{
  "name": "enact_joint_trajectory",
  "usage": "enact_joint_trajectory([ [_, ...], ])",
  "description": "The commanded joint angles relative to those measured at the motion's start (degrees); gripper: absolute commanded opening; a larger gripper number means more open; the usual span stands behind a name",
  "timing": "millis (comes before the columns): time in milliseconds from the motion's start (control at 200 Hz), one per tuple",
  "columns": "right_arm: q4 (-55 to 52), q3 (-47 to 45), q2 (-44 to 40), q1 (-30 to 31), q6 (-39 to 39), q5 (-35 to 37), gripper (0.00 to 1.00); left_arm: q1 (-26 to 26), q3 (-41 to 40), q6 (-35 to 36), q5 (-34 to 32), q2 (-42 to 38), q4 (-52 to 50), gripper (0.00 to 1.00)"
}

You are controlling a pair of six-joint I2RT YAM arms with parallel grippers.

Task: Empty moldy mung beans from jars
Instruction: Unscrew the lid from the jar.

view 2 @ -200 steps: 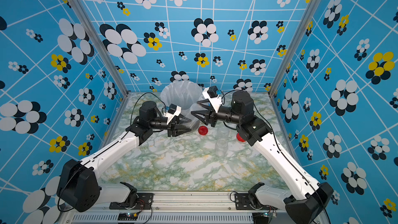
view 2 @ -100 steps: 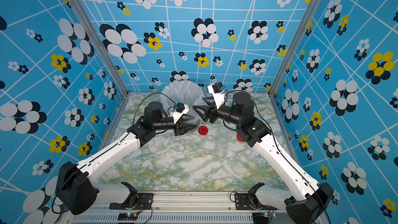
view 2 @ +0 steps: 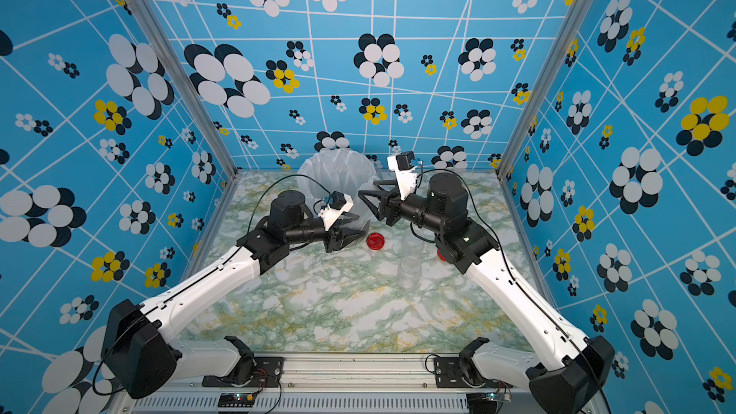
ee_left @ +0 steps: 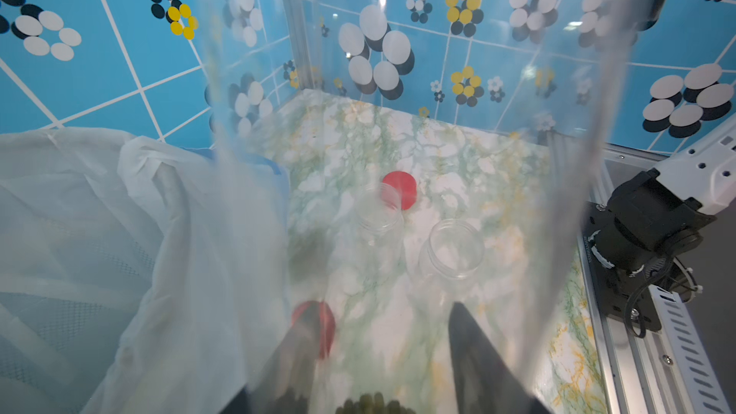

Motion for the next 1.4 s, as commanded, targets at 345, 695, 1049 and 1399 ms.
enact_joint_trajectory([
  [345, -18.2, 4.2, -3.2, 1.6, -26.4, -27.2, 0.00, 6.8, 1.8, -6.9, 5.2, 1.4, -2.4, 0.41],
  [695, -11.3, 5.6, 0.5, 1.2, -9.5, -9.5, 0.70, 5.0, 1.5, -7.2, -2.7, 0.4, -1.7, 0.40],
  [1049, -0.8, 3.5, 2.9, 1.2, 2.8, -5.5, 0.54, -1.8, 2.9, -2.4, -11.6, 0.3, -4.7, 0.40],
  [1399, -5.2, 4.6, 2.8, 1.2, -2.8, -7.2, 0.38, -1.5, 4.1, -1.7, -12.6, -0.5, -5.8, 0.40],
])
